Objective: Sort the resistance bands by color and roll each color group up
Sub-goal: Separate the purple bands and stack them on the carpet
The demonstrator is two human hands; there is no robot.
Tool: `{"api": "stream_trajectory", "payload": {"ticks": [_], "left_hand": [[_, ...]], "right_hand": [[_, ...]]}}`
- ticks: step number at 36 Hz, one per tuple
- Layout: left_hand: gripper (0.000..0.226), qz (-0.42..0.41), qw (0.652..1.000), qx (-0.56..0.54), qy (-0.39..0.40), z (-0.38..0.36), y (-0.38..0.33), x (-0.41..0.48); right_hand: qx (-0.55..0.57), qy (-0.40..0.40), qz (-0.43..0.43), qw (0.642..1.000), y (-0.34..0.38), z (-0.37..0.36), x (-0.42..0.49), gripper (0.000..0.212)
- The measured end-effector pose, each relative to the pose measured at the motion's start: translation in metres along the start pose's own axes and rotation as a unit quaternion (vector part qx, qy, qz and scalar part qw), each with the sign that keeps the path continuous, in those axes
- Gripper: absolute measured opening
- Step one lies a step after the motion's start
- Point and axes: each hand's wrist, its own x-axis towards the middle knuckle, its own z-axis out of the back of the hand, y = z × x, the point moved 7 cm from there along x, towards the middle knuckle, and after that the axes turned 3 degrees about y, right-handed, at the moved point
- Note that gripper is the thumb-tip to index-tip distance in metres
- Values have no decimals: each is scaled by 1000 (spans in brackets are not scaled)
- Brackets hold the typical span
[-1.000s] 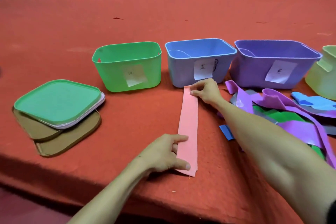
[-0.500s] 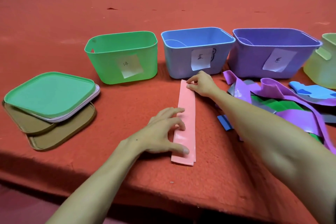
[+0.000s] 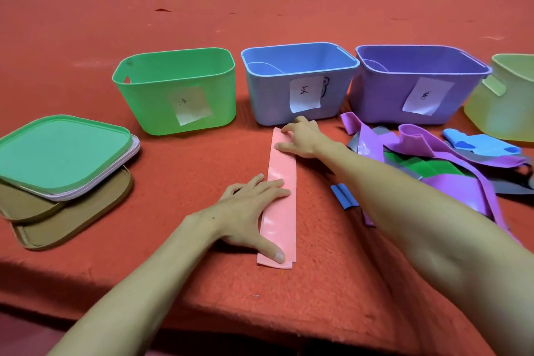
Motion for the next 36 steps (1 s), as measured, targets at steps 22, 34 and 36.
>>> {"api": "stream_trajectory", "payload": {"ticks": [22, 34, 36], "left_hand": [[25, -59, 981, -36, -182, 36, -106, 44], [20, -52, 982, 31, -180, 8, -151, 61], [19, -56, 980, 47, -187, 8, -155, 61]], "right_hand": [[-56, -21, 69, 996, -51, 130, -244, 19], [10, 36, 45, 998, -81, 82, -312, 22], [13, 50, 43, 998, -80, 73, -315, 22]]}}
